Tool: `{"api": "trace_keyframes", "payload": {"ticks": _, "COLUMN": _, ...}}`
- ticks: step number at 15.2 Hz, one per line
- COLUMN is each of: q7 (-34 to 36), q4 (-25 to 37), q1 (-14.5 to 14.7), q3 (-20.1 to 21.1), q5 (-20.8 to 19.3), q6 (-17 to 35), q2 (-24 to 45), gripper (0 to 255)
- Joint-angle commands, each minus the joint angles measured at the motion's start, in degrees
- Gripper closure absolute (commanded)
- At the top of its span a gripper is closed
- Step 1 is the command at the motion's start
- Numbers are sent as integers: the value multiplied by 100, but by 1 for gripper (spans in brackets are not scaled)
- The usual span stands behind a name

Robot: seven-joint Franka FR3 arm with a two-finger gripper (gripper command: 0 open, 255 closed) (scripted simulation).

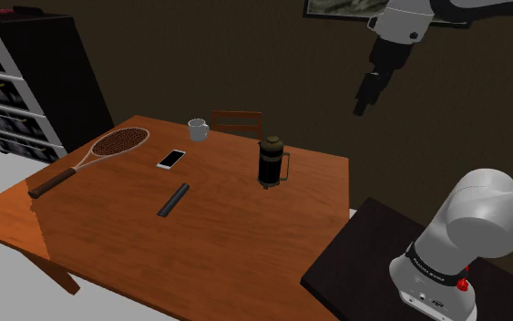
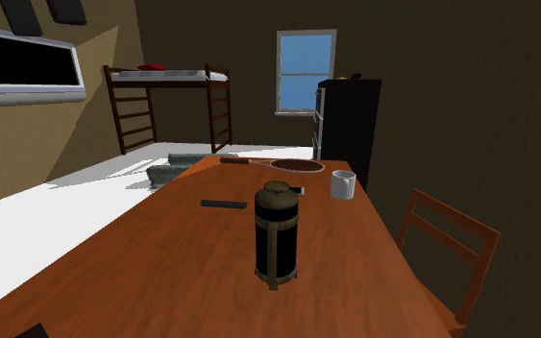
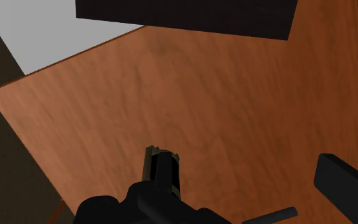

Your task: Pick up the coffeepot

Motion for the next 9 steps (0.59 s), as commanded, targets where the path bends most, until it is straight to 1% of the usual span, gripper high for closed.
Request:
{"api": "trace_keyframes", "payload": {"ticks": 1, "q7": 0, "q4": 0, "q1": 0, "q3": 0, "q5": 0, "q6": 0, "q2": 0, "gripper": 0}}
{"api": "trace_keyframes", "payload": {"ticks": 5, "q7": -422, "q4": -255, "q1": 32, "q3": -203, "q5": -136, "q6": 692, "q2": 502, "gripper": 0}}
{"api": "trace_keyframes", "payload": {"ticks": 9, "q7": -833, "q4": -381, "q1": 64, "q3": -396, "q5": -243, "q6": 1376, "q2": 1122, "gripper": 0}}
